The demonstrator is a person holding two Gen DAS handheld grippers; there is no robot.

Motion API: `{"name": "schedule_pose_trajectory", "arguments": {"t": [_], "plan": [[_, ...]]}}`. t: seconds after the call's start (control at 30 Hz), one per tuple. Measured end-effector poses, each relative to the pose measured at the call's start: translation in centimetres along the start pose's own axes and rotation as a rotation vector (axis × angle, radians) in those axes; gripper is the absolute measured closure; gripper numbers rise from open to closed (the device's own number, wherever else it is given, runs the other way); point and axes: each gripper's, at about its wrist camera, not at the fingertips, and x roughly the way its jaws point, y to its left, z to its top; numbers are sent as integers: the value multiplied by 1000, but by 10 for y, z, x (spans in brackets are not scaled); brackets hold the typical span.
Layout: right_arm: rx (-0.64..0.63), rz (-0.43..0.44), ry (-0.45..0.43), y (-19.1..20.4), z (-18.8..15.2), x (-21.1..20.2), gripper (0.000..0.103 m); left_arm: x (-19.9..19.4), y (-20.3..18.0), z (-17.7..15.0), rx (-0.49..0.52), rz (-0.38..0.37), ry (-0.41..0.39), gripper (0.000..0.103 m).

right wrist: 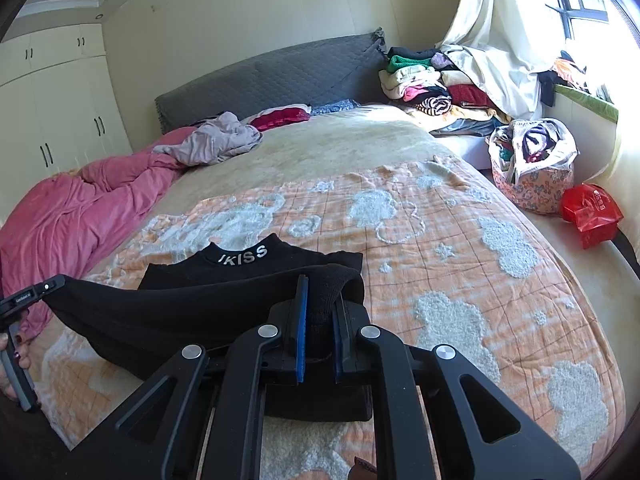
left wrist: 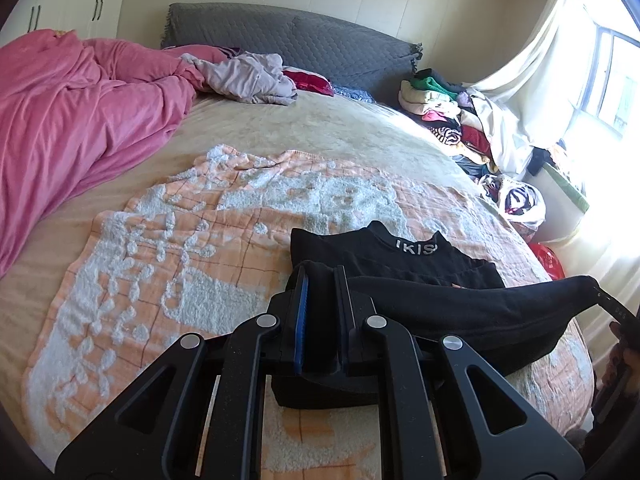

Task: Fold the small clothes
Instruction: 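Fold the held hem over the body toward the IKISS collar with both grippers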

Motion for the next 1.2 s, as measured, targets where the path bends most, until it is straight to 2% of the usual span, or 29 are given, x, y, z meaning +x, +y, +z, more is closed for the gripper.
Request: {"name": "schedule_pose_trajectory", "arguments": {"t": [0.43,0.8,1.03,1.1,1.2], "plan": [[5,-12,55,-3,24,62,94,61,10,18,2,70,58,97],[17,-34,127,-24,4,107,94,104,11,8,2,116,112,97],[19,-45,178,-31,-11,131,94,125,9,2,9,171,147,97],[18,-47,191,-32,-15,132,89,124,9,2,4,181,147,94],[22,-58,172,-34,-15,123,64,113,8,2,1,186,134,92]]}}
